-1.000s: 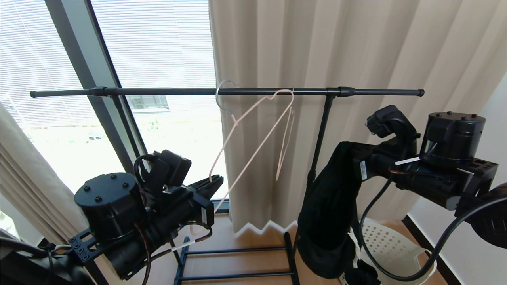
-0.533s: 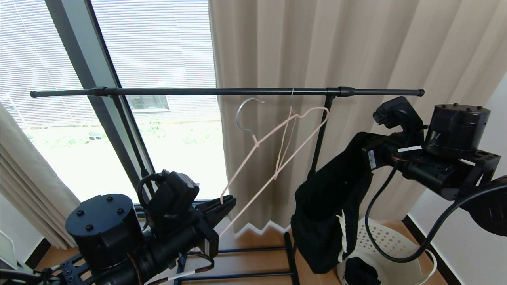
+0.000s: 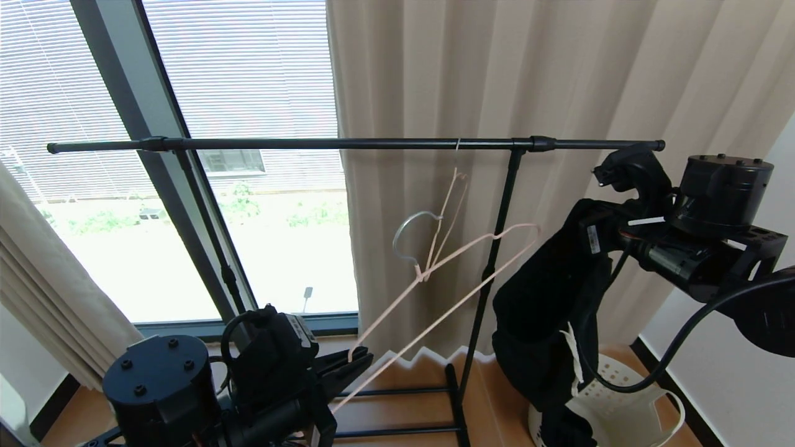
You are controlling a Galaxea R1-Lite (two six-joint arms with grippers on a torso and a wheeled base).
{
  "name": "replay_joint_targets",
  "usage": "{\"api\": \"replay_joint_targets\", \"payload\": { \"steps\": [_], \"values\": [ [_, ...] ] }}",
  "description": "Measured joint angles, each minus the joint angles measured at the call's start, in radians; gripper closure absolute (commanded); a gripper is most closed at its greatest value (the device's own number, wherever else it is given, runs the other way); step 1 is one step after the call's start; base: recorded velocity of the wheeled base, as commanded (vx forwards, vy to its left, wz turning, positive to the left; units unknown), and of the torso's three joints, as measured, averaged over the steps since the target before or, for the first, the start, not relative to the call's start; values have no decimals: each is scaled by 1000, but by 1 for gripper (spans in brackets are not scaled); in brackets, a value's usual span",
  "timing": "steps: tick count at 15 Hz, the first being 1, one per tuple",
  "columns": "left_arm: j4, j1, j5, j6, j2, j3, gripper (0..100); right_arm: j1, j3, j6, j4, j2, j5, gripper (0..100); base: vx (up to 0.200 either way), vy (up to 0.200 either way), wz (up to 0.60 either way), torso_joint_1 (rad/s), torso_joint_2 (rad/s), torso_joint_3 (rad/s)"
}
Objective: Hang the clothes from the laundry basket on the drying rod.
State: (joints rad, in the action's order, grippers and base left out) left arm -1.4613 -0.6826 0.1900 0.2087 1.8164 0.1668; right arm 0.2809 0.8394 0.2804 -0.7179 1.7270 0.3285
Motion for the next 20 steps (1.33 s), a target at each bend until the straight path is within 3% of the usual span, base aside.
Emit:
{"api": "replay_joint_targets", "payload": {
  "steps": [6, 20],
  "values": [
    [-103, -48, -1, 1, 88, -36, 100, 2, -2, -1, -1, 3, 0, 100, 0, 0, 0, 0, 0, 0],
    [-109, -56, -21, -4, 140, -23, 100, 166, -84, -3, -3, -13, 69, 100, 0, 0, 0, 0, 0, 0]
  ]
}}
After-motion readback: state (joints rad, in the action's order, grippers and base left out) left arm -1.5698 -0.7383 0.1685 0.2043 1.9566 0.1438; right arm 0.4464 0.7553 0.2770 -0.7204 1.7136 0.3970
